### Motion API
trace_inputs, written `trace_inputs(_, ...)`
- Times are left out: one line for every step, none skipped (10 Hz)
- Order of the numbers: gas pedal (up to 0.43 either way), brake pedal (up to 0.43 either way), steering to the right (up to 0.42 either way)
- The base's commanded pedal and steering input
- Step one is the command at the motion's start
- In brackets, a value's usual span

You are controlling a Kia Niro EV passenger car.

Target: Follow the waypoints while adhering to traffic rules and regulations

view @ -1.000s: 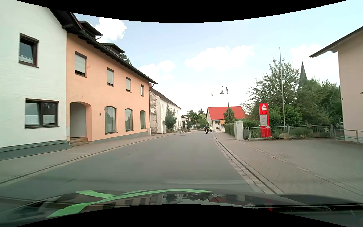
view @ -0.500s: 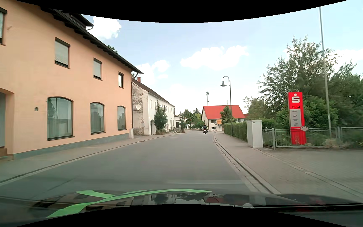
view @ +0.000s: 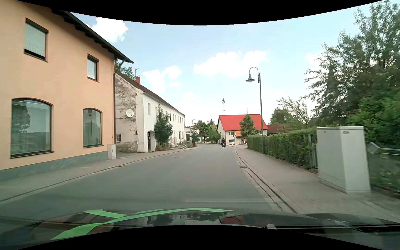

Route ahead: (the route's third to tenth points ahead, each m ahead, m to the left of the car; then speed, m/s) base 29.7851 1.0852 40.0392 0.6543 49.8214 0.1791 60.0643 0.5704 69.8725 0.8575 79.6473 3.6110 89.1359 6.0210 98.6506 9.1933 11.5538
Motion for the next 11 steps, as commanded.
trace_inputs(0.189,0.0,0.017)
trace_inputs(0.177,0.0,0.017)
trace_inputs(0.157,0.0,0.017)
trace_inputs(0.138,0.0,0.017)
trace_inputs(0.118,0.0,0.017)
trace_inputs(0.118,0.0,0.017)
trace_inputs(0.118,0.0,0.015)
trace_inputs(0.118,0.0,0.012)
trace_inputs(0.11,0.0,0.011)
trace_inputs(0.11,0.0,0.011)
trace_inputs(0.098,0.0,0.011)
